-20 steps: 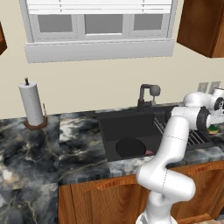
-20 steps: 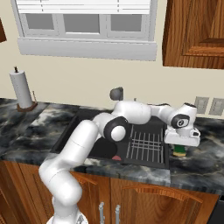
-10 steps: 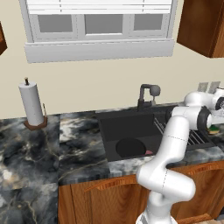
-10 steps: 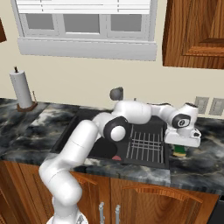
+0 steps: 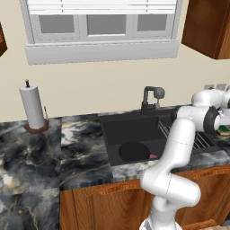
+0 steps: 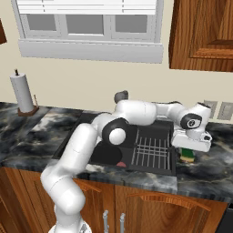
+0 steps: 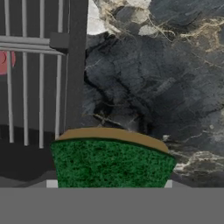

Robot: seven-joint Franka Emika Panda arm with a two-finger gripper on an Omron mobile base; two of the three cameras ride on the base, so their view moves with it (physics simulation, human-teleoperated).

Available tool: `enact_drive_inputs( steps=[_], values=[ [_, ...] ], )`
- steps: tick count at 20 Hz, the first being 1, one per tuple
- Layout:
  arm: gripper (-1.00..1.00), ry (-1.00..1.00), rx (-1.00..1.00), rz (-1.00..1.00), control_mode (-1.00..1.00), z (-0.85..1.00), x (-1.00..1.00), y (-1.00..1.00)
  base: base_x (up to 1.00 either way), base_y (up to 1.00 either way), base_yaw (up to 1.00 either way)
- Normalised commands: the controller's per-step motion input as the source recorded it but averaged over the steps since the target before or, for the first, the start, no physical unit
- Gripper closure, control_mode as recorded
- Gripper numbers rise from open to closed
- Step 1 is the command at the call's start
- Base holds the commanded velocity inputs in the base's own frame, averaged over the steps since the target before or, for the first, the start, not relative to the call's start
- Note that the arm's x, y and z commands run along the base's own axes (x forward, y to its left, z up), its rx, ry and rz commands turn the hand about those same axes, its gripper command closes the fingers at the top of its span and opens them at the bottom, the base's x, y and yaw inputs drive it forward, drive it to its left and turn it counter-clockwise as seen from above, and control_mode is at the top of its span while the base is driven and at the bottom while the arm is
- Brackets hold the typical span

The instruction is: Pick the pan and sponge and place them into the sink. Then turn on the water.

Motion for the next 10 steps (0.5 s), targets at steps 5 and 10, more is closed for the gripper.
enact_drive_inputs(
  steps=[5, 10],
  values=[
    [1.0, 0.0, -0.02, 0.04, -1.0, 0.12, -0.33, 0.51, 0.0, 0.0, 0.0],
    [1.0, -0.01, -0.03, 0.04, -1.0, 0.03, -0.3, 0.56, 0.0, 0.0, 0.0]
  ],
)
